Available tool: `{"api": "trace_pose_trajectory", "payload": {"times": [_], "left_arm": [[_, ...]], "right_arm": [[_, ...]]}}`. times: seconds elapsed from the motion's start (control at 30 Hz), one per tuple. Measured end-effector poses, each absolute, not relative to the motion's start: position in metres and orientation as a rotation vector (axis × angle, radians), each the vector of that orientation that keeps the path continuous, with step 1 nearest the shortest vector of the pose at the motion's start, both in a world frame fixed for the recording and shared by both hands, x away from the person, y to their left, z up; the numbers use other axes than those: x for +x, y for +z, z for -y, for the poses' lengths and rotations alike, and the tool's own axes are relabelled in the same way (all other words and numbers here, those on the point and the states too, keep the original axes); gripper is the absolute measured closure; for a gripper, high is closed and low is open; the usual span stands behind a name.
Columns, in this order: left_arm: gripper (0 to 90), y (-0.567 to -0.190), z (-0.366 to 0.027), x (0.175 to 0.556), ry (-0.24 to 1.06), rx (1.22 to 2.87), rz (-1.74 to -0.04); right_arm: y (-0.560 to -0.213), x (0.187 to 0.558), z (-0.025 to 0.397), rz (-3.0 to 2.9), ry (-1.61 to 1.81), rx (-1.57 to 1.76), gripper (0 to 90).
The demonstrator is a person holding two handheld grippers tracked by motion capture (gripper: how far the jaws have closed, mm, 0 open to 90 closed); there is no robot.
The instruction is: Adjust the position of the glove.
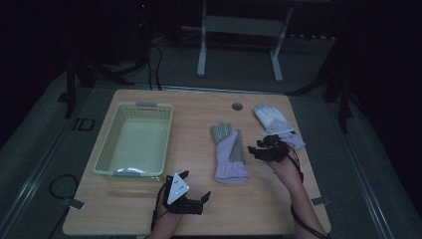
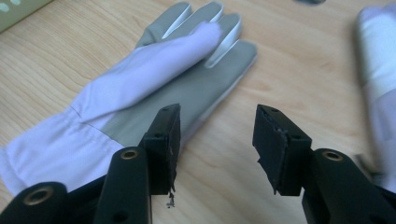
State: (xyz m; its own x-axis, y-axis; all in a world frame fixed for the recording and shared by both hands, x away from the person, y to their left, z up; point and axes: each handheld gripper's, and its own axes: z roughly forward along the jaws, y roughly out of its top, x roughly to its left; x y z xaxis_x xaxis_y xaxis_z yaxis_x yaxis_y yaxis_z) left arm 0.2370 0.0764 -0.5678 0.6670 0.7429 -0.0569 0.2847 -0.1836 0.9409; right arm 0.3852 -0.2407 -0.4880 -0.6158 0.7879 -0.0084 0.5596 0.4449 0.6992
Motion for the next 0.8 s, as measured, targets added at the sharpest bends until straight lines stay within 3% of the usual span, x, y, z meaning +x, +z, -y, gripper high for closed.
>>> {"api": "trace_pose_trajectory", "payload": {"times": [0.8], "left_arm": [[0.0, -0.568, -0.077, 0.238, 0.491, 1.754, -0.838]], "right_arm": [[-0.472, 0.436, 0.339, -2.174, 0.88, 1.245, 56.0]]}}
